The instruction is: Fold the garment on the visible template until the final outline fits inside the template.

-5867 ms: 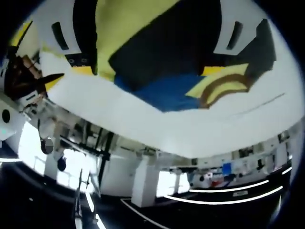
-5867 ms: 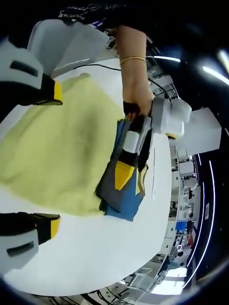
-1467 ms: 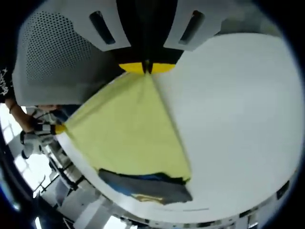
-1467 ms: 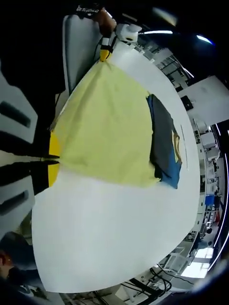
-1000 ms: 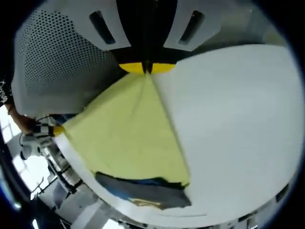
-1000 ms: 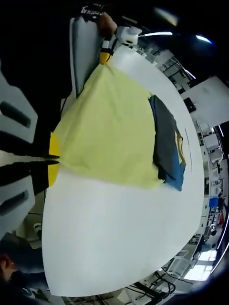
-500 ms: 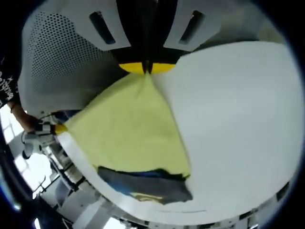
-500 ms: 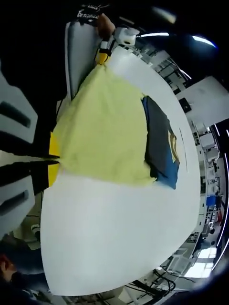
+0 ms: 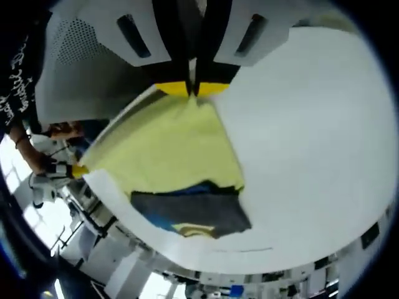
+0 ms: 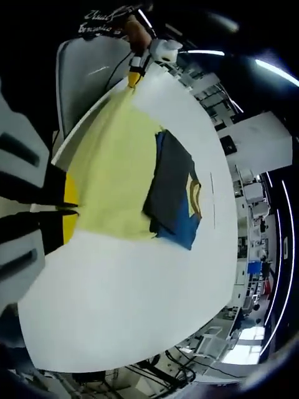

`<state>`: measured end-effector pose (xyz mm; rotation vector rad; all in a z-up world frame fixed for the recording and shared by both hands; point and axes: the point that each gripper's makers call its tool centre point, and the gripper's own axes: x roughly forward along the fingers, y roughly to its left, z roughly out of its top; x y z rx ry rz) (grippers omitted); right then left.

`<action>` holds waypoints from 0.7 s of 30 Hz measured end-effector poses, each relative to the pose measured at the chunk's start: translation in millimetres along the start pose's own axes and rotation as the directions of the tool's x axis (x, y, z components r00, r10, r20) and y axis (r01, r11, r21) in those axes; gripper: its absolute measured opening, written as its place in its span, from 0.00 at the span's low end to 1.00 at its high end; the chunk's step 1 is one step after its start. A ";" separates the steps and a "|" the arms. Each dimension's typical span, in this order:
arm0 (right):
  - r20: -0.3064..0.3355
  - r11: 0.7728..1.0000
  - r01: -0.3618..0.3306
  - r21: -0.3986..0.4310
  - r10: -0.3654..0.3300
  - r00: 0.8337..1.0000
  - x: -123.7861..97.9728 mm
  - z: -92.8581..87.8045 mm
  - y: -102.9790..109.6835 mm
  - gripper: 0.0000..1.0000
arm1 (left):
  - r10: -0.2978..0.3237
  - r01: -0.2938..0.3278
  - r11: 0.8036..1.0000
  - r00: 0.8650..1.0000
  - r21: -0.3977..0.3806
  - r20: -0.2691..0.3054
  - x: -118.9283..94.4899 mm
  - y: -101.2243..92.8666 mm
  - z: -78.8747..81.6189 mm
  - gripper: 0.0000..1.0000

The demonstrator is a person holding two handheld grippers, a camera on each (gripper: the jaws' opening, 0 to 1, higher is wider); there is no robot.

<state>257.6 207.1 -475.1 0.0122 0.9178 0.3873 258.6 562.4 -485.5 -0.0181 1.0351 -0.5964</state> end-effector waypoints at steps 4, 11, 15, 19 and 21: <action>0.003 1.000 0.004 -0.010 -0.004 1.000 2.5 6.5 -2.9 0.00 | 0.013 -0.013 1.000 1.000 0.011 0.019 1.2 3.0 12.5 0.00; 0.021 1.000 0.008 -0.003 -0.008 1.000 7.5 17.1 -8.7 0.00 | 0.027 -0.028 0.999 0.998 0.025 0.051 1.9 8.1 32.3 0.00; 0.063 1.000 0.006 0.023 -0.008 0.998 8.1 33.2 -12.7 0.00 | 0.038 -0.041 0.998 0.997 0.041 0.070 -0.2 11.8 43.4 0.00; 0.095 0.999 -0.001 0.040 -0.003 0.995 6.7 48.1 -9.6 0.00 | 0.045 -0.049 0.998 0.994 0.034 0.097 -1.5 16.3 54.8 0.00; 0.104 0.999 -0.001 0.033 -0.002 0.995 6.5 54.7 -8.3 0.00 | 0.048 -0.053 0.998 0.993 0.036 0.110 -2.7 17.6 60.8 0.00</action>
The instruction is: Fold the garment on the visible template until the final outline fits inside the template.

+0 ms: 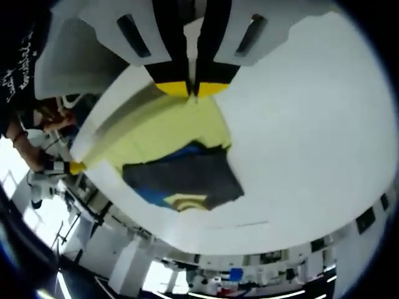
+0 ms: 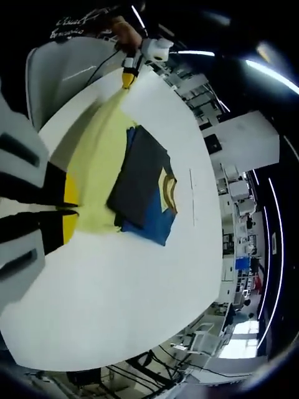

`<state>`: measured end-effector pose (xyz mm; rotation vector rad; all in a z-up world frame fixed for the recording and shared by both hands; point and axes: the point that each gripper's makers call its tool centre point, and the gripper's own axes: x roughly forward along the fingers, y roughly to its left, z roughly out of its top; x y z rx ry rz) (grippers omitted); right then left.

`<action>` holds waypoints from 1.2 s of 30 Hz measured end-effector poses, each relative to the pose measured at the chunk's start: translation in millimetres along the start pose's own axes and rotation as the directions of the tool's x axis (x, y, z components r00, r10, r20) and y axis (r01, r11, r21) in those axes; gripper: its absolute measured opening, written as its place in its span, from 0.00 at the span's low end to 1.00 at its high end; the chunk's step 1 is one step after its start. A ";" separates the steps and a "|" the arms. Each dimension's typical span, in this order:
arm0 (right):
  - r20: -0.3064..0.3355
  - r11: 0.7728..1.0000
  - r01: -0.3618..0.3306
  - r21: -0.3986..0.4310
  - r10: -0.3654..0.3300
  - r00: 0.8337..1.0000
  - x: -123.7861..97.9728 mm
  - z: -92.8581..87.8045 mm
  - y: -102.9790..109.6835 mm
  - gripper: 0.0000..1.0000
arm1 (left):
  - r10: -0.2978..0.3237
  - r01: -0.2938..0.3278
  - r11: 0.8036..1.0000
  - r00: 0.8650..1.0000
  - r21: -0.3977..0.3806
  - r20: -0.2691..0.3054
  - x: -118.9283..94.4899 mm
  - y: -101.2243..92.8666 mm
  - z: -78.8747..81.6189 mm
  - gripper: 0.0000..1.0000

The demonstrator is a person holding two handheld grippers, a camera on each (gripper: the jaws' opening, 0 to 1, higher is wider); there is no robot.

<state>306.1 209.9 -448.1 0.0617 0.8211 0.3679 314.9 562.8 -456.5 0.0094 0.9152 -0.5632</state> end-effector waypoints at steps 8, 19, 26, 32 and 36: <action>0.035 0.999 0.013 -0.039 -0.011 0.999 4.4 25.8 0.4 0.00 | 0.012 -0.012 1.000 0.998 -0.007 0.061 0.6 7.8 29.6 0.00; 0.081 0.996 0.025 -0.083 -0.018 0.997 12.9 59.6 -6.8 0.00 | 0.032 -0.028 0.999 0.991 -0.031 0.133 3.3 19.9 68.2 0.00; 0.130 0.992 0.037 -0.119 -0.021 0.991 17.5 90.3 -12.3 0.00 | 0.048 -0.045 0.999 0.981 -0.022 0.187 3.1 27.4 100.1 0.00; 0.165 0.988 0.055 -0.143 -0.031 0.986 25.1 111.8 -19.4 0.00 | 0.066 -0.064 0.998 0.972 -0.016 0.226 7.7 33.0 125.6 0.00; 0.187 0.988 0.077 -0.132 -0.052 0.981 35.7 122.3 -29.0 0.00 | 0.071 -0.062 0.997 0.964 -0.043 0.255 13.6 37.3 139.6 0.00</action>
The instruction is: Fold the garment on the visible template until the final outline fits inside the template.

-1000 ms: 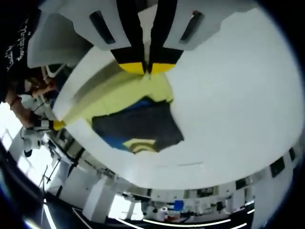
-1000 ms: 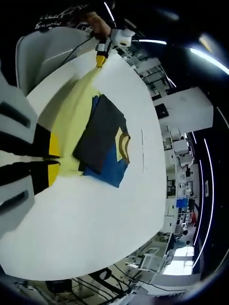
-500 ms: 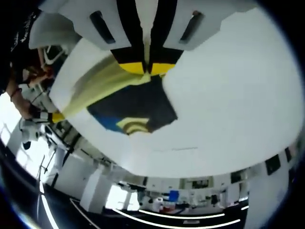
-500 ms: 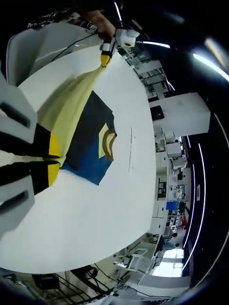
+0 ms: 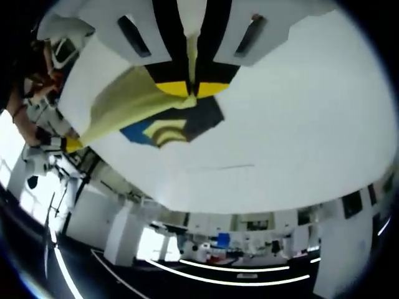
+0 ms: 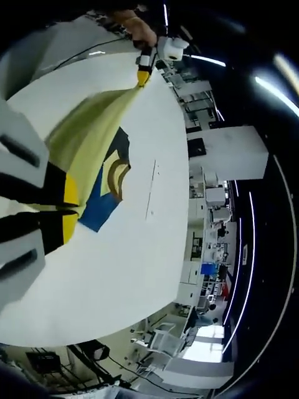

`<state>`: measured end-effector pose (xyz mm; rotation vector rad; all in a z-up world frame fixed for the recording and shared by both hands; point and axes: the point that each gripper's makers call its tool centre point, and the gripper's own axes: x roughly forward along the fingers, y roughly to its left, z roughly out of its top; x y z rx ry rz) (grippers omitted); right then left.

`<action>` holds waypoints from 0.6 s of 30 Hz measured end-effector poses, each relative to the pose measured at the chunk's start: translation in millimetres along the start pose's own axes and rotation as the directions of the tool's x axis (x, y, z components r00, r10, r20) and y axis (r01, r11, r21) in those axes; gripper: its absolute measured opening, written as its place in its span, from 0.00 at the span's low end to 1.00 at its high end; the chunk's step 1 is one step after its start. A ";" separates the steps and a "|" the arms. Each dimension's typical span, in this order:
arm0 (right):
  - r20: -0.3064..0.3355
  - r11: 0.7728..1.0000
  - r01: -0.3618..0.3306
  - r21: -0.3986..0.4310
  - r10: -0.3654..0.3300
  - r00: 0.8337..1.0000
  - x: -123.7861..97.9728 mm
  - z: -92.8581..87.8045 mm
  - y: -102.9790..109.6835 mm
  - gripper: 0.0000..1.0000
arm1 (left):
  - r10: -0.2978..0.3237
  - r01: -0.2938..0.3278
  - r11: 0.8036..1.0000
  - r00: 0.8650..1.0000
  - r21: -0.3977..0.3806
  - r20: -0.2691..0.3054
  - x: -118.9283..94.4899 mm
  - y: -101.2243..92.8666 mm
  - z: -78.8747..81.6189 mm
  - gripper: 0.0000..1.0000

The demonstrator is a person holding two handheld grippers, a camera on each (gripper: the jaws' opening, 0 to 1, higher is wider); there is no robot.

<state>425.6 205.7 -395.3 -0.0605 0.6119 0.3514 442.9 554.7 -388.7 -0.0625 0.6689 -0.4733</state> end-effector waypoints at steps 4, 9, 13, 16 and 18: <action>0.029 0.999 0.015 0.036 -0.016 0.999 15.5 13.4 -7.6 0.00 | 0.022 -0.022 1.000 0.999 -0.007 0.025 11.0 7.2 13.4 0.00; 0.064 0.998 0.036 0.053 -0.039 0.997 33.7 28.5 -15.9 0.00 | 0.044 -0.042 0.999 0.998 -0.026 0.052 26.0 18.4 29.0 0.00; 0.084 0.997 0.052 0.063 -0.057 0.995 49.2 39.5 -23.2 0.00 | 0.064 -0.061 0.997 0.995 -0.043 0.073 39.2 27.8 39.6 0.00; 0.096 0.996 0.056 0.070 -0.063 0.993 60.3 45.1 -27.5 0.00 | 0.080 -0.076 0.996 0.994 -0.055 0.079 48.3 33.9 42.4 0.00; 0.102 0.996 0.055 0.076 -0.063 0.993 68.6 47.0 -29.8 0.00 | 0.093 -0.088 0.994 0.992 -0.062 0.081 55.7 39.0 42.5 0.00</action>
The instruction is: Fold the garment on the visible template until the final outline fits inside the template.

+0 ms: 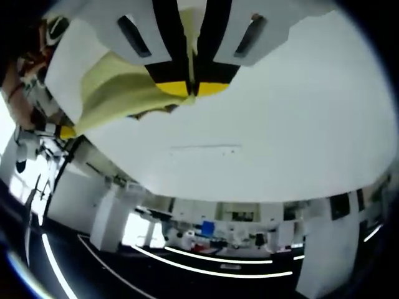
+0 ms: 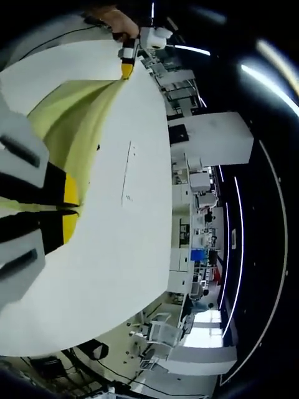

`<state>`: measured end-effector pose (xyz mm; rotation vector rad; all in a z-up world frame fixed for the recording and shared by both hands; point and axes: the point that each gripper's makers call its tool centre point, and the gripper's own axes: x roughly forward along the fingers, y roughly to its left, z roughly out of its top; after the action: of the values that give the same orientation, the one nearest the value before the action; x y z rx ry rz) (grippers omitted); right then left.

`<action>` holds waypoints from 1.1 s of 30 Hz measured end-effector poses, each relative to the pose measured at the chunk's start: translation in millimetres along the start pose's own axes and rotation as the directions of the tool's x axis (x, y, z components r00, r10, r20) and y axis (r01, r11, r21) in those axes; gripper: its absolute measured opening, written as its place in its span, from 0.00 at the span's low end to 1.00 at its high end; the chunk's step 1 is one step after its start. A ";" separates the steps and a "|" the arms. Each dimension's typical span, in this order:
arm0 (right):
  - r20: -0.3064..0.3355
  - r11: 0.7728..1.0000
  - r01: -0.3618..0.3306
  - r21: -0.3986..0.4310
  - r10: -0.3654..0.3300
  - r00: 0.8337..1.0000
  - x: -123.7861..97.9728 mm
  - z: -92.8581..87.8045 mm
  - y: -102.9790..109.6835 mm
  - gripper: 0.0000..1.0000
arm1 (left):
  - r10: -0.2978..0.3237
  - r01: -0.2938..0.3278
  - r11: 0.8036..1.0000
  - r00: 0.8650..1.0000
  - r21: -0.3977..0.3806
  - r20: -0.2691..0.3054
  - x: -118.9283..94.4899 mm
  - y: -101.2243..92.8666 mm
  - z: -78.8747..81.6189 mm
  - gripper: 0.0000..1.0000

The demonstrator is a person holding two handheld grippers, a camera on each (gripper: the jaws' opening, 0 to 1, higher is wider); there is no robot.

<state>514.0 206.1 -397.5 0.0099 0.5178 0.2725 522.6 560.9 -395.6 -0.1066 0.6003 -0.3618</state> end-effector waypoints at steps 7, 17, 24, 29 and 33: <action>-0.016 1.000 0.016 0.027 -0.015 1.000 28.3 -6.1 -9.9 0.00 | 0.019 -0.019 1.000 1.000 -0.024 -0.010 30.4 10.3 -2.7 0.00; -0.077 0.998 0.031 0.052 -0.027 0.997 69.8 -28.7 -18.9 0.00 | 0.058 -0.062 0.994 0.997 -0.086 -0.044 68.7 26.0 -22.8 0.00; -0.133 0.997 0.039 0.073 -0.029 0.991 95.3 -51.5 -22.8 0.00 | 0.070 -0.078 0.992 0.993 -0.097 -0.091 97.0 38.5 -50.3 0.00; -0.168 0.995 0.044 0.086 -0.029 0.985 106.2 -65.5 -25.9 0.00 | 0.063 -0.075 0.992 0.991 -0.104 -0.114 109.0 42.4 -58.2 0.00; -0.190 0.996 0.046 0.077 -0.031 0.981 111.2 -74.0 -26.3 0.00 | 0.067 -0.083 0.990 0.989 -0.118 -0.135 114.2 46.2 -65.2 0.00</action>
<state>577.1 205.3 -518.1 0.0531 0.7170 0.2157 586.7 562.9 -519.4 -0.1789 0.7548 -0.2600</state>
